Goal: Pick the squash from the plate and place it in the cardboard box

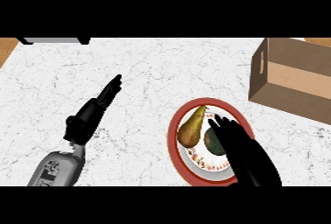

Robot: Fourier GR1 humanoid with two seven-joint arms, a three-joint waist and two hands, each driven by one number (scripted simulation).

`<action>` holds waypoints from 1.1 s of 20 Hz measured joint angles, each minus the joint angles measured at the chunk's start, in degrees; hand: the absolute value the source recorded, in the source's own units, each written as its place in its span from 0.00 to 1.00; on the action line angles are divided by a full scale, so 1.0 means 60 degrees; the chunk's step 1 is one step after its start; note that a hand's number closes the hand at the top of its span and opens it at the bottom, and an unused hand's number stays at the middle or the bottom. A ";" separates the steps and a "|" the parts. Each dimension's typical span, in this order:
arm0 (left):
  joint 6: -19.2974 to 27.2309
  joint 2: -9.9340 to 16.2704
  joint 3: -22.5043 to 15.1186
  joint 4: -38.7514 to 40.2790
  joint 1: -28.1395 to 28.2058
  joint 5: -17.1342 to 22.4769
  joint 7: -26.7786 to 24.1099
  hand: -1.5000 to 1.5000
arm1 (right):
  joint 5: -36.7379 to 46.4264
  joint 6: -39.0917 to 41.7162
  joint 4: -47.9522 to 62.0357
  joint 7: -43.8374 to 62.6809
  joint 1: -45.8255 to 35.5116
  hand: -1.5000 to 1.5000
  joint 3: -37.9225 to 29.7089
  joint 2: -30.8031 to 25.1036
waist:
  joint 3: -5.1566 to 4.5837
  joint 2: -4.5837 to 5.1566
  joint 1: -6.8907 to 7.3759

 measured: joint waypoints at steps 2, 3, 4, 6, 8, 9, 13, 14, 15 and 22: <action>-0.0028 -0.0079 0.0047 -0.0057 0.0028 -0.0150 0.0044 0.50 | 0.0120 0.0130 0.0012 -0.0130 0.0085 0.00 -0.0068 0.0040 | 0.0001 0.0000 -0.0004; 0.0036 -0.0207 -0.0023 0.0026 0.0048 -0.0289 -0.0050 0.50 | 0.0155 0.0200 0.0227 -0.0137 -0.0083 0.00 -0.0106 0.0201 | 0.0001 0.0000 0.0000; -0.0042 -0.0187 0.0014 -0.0160 0.0108 -0.0294 0.0042 0.50 | 0.0237 0.0248 0.0265 -0.0153 -0.0043 0.00 -0.0080 0.0268 | 0.0000 0.0001 0.0004; -0.0194 -0.0150 0.0158 -0.0115 0.0234 -0.0264 -0.0117 0.50 | 0.0333 0.0179 0.0788 -0.0402 -0.0163 0.00 -0.0168 0.0406 | 0.0000 0.0002 0.0011; -0.0312 -0.0147 0.0273 -0.0159 0.0267 -0.0292 -0.0138 0.50 | 0.0388 0.0445 0.0757 -0.0380 -0.0138 0.00 -0.0214 0.0485 | 0.0000 0.0001 0.0008; -0.0417 -0.0103 0.0343 -0.0208 0.0342 -0.0261 -0.0150 0.50 | 0.0342 0.0580 0.0931 -0.0458 -0.0302 0.00 -0.0363 0.0535 | 0.0001 0.0002 0.0013; -0.0310 -0.0436 0.0253 -0.0294 0.0354 -0.0561 -0.0023 0.50 | 0.0668 0.0523 0.1139 -0.0565 -0.0021 0.00 -0.0300 0.0742 | 0.0000 0.0001 0.0001; -0.0338 -0.0478 0.0276 -0.0310 0.0335 -0.0595 0.0026 0.50 | 0.0714 0.0565 0.1198 -0.0617 0.0016 0.00 -0.0351 0.0755 | 0.0000 0.0000 0.0002; -0.0313 -0.0564 0.0252 -0.0299 0.0347 -0.0670 -0.0008 0.50 | 0.0766 0.0535 0.1297 -0.0723 0.0074 0.00 -0.0405 0.0745 | 0.0000 0.0000 0.0000; -0.0630 -0.0599 0.0552 -0.0319 0.0291 -0.0760 0.0036 0.50 | 0.1279 0.0280 0.2233 -0.1168 -0.0186 0.00 -0.0635 0.1152 | -0.0045 -0.0038 0.0002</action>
